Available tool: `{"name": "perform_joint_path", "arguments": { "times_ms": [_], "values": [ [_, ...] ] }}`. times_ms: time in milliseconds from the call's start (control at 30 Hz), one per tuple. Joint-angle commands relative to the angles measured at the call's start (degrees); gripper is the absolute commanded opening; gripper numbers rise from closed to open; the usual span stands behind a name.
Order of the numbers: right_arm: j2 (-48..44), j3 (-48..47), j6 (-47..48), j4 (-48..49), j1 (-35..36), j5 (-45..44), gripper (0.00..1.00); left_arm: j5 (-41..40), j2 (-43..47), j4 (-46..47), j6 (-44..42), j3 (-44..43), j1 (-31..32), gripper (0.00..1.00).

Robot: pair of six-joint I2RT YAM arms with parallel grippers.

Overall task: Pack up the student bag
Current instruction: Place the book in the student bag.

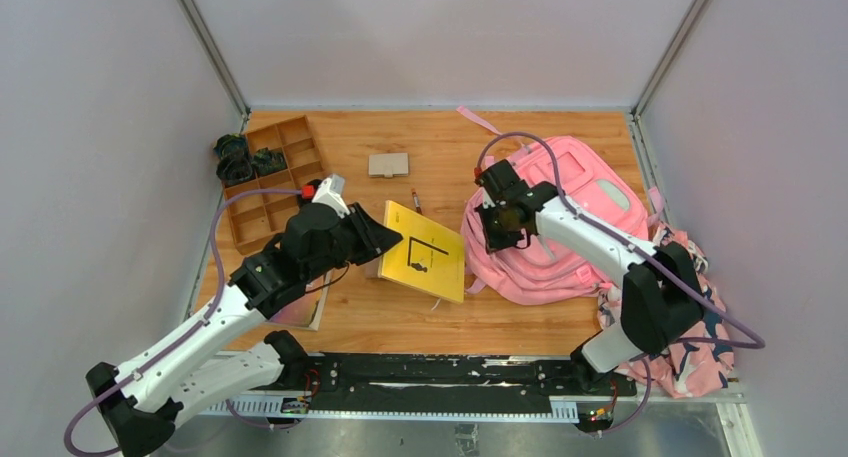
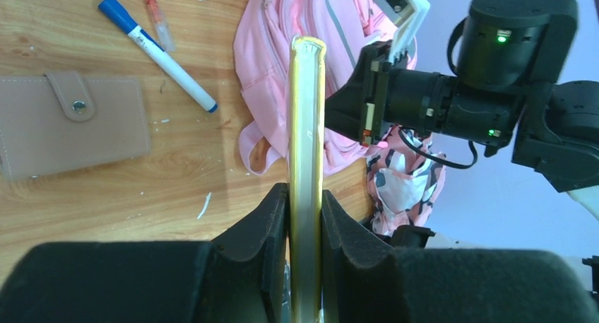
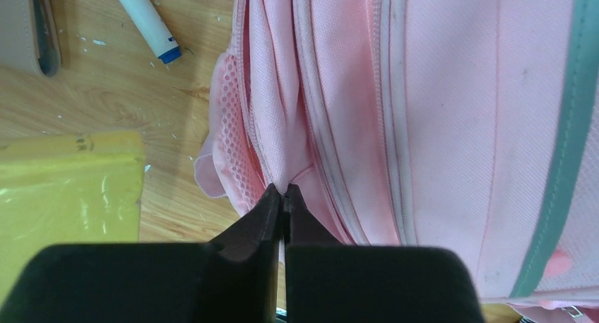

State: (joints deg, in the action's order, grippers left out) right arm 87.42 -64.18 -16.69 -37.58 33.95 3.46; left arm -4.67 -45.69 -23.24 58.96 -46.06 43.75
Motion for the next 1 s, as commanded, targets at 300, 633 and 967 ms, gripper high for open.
{"name": "perform_joint_path", "arguments": {
  "times_ms": [300, 633, 967],
  "values": [
    [-18.29, -5.34, 0.71, -2.9, -1.38, -3.42, 0.0, 6.11, -2.41, 16.39, 2.4, 0.04, 0.29, 0.0],
    [-25.32, -6.39, -6.68, 0.54, -11.38, 3.97, 0.0, 3.18, -13.33, 25.49, 11.54, -0.03, 0.35, 0.0],
    [-26.99, -3.67, -13.54, 4.88, -13.45, 3.75, 0.0, -4.84, -28.12, 42.32, 15.11, -4.78, 3.86, 0.0]
  ]
}}
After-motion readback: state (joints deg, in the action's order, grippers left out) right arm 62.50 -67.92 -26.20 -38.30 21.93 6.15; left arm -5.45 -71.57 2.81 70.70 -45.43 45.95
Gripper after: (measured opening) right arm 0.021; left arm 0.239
